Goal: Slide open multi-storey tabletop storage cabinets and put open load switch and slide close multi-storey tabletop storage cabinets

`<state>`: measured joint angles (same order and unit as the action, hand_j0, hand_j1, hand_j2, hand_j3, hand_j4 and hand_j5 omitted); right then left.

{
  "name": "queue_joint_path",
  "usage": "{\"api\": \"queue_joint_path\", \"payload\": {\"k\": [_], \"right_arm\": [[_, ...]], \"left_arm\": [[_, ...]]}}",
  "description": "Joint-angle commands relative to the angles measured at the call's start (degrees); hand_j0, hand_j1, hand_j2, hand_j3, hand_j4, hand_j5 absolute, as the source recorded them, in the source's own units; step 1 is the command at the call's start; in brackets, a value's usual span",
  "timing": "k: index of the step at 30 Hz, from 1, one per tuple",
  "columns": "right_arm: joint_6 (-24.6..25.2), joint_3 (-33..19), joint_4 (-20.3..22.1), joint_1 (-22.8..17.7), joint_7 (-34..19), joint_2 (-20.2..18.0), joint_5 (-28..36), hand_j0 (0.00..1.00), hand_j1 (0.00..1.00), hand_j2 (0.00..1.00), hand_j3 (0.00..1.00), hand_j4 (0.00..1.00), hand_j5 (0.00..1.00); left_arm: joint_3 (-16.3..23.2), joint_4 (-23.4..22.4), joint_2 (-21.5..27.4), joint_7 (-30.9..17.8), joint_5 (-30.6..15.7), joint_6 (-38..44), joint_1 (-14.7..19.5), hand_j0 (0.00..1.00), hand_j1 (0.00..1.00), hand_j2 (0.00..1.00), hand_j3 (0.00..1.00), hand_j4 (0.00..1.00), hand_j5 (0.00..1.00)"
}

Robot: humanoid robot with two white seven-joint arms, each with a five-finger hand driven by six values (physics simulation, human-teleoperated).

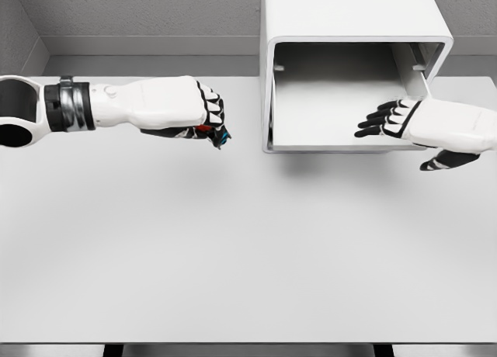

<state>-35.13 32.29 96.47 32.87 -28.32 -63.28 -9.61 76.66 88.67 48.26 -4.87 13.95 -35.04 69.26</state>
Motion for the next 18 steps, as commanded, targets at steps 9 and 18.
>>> {"api": "queue_joint_path", "payload": {"k": [9, 18], "right_arm": [[1.0, 2.0, 0.2, 0.2, -0.7, 5.3, 0.6, 1.00, 1.00, 1.00, 1.00, 1.00, 1.00], [8.7, 2.3, -0.2, 1.6, -0.4, 6.6, 0.2, 1.00, 1.00, 1.00, 1.00, 1.00, 1.00]], "left_arm": [[0.1, 0.1, 0.2, 0.0, -0.1, 0.0, -0.2, 0.39, 0.39, 0.39, 0.39, 0.39, 0.39], [0.0, 0.1, 0.3, 0.0, -0.3, 0.0, -0.1, 0.39, 0.39, 0.39, 0.39, 0.39, 0.39]]}}
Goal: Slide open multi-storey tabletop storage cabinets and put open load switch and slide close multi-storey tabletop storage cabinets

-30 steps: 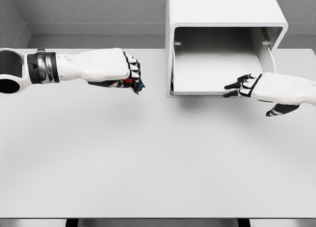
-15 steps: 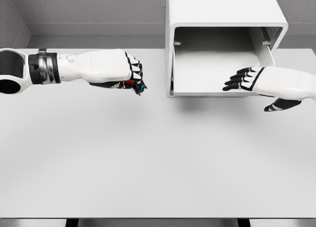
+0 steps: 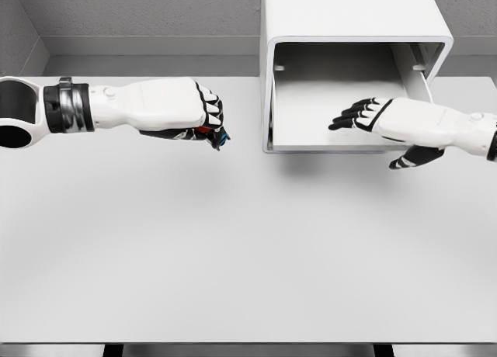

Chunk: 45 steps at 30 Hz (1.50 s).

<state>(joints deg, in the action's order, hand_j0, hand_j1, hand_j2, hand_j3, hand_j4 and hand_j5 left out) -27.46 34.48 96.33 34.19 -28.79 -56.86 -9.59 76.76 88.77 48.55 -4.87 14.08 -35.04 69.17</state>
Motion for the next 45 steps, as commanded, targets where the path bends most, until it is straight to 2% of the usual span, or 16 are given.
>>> {"api": "queue_joint_path", "payload": {"k": [1, 4, 15, 18, 21, 25, 30, 31, 37, 45], "right_arm": [[1.1, 0.1, -0.2, -0.2, 0.1, 0.2, -0.1, 1.00, 1.00, 1.00, 1.00, 1.00, 1.00], [1.8, 0.5, -0.2, -0.5, -0.1, 1.3, -2.2, 1.00, 1.00, 1.00, 1.00, 1.00, 1.00], [0.0, 0.6, -0.1, -1.8, -0.5, 0.4, -2.5, 1.00, 1.00, 1.00, 1.00, 1.00, 1.00], [-2.8, 0.4, 0.0, -2.6, -0.6, 0.3, -2.5, 1.00, 1.00, 1.00, 1.00, 1.00, 1.00], [-7.5, 0.0, 0.2, -2.9, -0.6, -2.1, -2.4, 1.00, 1.00, 1.00, 1.00, 1.00, 1.00], [-7.5, -0.7, 0.3, -2.9, -0.5, -3.4, -2.2, 1.00, 1.00, 1.00, 1.00, 1.00, 1.00], [-7.5, -1.2, 0.3, -2.9, -0.2, -3.3, -1.6, 1.00, 1.00, 1.00, 1.00, 1.00, 1.00], [-7.5, -1.3, 0.3, -2.9, -0.2, -3.5, 0.5, 1.00, 1.00, 1.00, 1.00, 1.00, 1.00], [-7.5, -2.4, 0.3, -2.9, -0.3, -3.3, 2.7, 1.00, 1.00, 1.00, 1.00, 1.00, 1.00], [-7.5, -2.8, 0.3, -3.1, -0.3, -4.2, 3.0, 1.00, 1.00, 1.00, 1.00, 1.00, 1.00]], "left_arm": [[-0.1, 0.0, 0.1, 0.0, -0.5, 0.0, 0.0, 0.39, 0.39, 0.39, 0.39, 0.39, 0.39], [-0.1, 0.2, 0.1, 0.0, -0.5, 0.0, 0.0, 0.39, 0.39, 0.39, 0.39, 0.39, 0.39], [-0.1, 0.6, 0.4, 0.0, -0.5, 0.0, 0.0, 0.39, 0.39, 0.39, 0.39, 0.39, 0.39], [-0.1, 0.9, 0.4, 0.0, -0.6, 0.0, 0.0, 0.39, 0.39, 0.39, 0.39, 0.39, 0.39], [-0.1, 0.9, 0.4, 0.0, -0.6, 0.0, 0.1, 0.39, 0.39, 0.39, 0.39, 0.39, 0.39], [-0.2, 1.1, 0.3, 0.0, -0.6, 0.0, 0.1, 0.39, 0.39, 0.39, 0.39, 0.39, 0.39], [-0.2, 1.4, 0.3, 0.0, -0.6, 0.0, 0.1, 0.39, 0.39, 0.39, 0.39, 0.39, 0.39], [-0.2, 1.4, 0.3, 0.0, -0.7, 0.0, 0.1, 0.39, 0.39, 0.39, 0.39, 0.39, 0.39], [-0.4, 2.0, -0.2, 0.0, -1.3, 0.0, 2.7, 0.39, 0.39, 0.39, 0.39, 0.39, 0.39], [-0.4, 5.2, 0.2, 0.0, -2.4, 0.0, 4.7, 0.39, 0.39, 0.39, 0.39, 0.39, 0.39]]}}
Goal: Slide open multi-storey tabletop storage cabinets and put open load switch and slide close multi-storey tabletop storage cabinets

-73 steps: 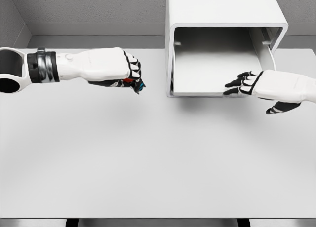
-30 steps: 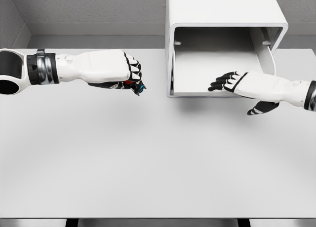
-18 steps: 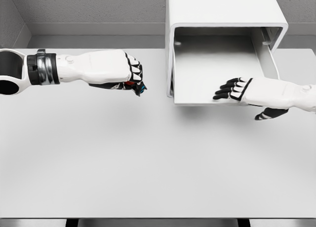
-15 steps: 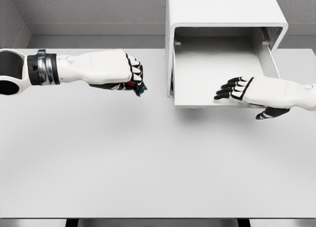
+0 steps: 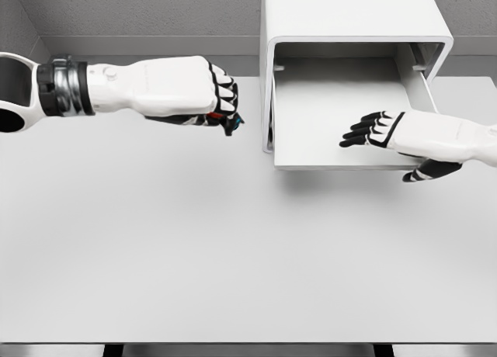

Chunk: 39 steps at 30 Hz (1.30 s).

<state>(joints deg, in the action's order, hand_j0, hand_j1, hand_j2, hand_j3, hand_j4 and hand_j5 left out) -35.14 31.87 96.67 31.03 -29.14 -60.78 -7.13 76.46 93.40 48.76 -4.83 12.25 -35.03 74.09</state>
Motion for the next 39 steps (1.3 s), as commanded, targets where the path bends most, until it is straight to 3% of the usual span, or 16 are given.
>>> {"api": "queue_joint_path", "payload": {"k": [1, 12, 21, 39], "right_arm": [[0.1, -0.2, 0.0, -0.1, 0.0, -0.3, 0.5, 1.00, 1.00, 1.00, 1.00, 1.00, 1.00], [0.1, -0.6, 0.2, -0.6, 0.0, -0.7, 1.4, 1.00, 1.00, 1.00, 1.00, 1.00, 1.00], [0.1, -0.5, 0.2, -0.5, 0.0, 0.0, 1.4, 1.00, 1.00, 1.00, 1.00, 1.00, 1.00], [0.1, -0.3, 0.2, -0.6, 0.0, 0.7, 1.4, 1.00, 1.00, 1.00, 1.00, 1.00, 1.00]], "left_arm": [[-0.1, 0.6, 0.0, 0.0, -0.6, 0.0, 0.1, 0.39, 0.39, 0.39, 0.39, 0.39, 0.39], [-0.1, 0.8, -0.8, 0.2, -2.9, 0.0, 4.6, 0.39, 0.39, 0.39, 0.39, 0.39, 0.39], [-0.2, -0.6, -6.0, 0.6, -2.9, 0.0, 5.1, 0.39, 0.39, 0.39, 0.39, 0.39, 0.39], [0.6, -10.6, -18.7, 0.5, -2.1, 0.0, 5.2, 0.39, 0.39, 0.39, 0.39, 0.39, 0.39]]}}
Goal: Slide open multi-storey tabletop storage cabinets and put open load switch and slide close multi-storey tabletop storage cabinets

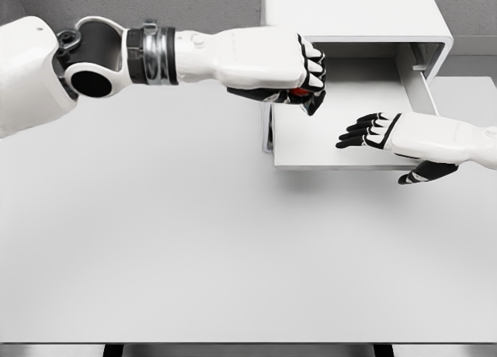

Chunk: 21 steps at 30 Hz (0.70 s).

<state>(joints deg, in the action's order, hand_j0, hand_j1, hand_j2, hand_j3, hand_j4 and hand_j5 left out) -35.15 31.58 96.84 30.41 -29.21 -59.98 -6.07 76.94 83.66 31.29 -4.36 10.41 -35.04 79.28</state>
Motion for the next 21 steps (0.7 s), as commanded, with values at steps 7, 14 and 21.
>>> {"api": "queue_joint_path", "payload": {"k": [7, 14, 21], "right_arm": [[0.1, 0.2, 0.0, 0.1, 0.0, 0.3, 0.4, 1.00, 1.00, 1.00, 1.00, 1.00, 1.00], [0.1, 0.2, 0.0, 0.1, 0.0, 0.3, 0.4, 1.00, 1.00, 1.00, 1.00, 1.00, 1.00], [0.1, 0.3, 0.1, 0.1, 0.0, 0.4, 0.4, 1.00, 1.00, 1.00, 1.00, 1.00, 1.00]], "left_arm": [[0.6, -6.0, -4.8, -0.1, 1.4, 0.0, -0.1, 0.39, 0.39, 0.39, 0.39, 0.39, 0.39], [2.5, -9.8, -8.3, -0.1, 2.7, 0.0, 0.0, 0.39, 0.39, 0.39, 0.39, 0.39, 0.39], [3.9, -13.8, -11.3, 0.0, 3.7, 0.0, 0.5, 0.39, 0.39, 0.39, 0.39, 0.39, 0.39]]}}
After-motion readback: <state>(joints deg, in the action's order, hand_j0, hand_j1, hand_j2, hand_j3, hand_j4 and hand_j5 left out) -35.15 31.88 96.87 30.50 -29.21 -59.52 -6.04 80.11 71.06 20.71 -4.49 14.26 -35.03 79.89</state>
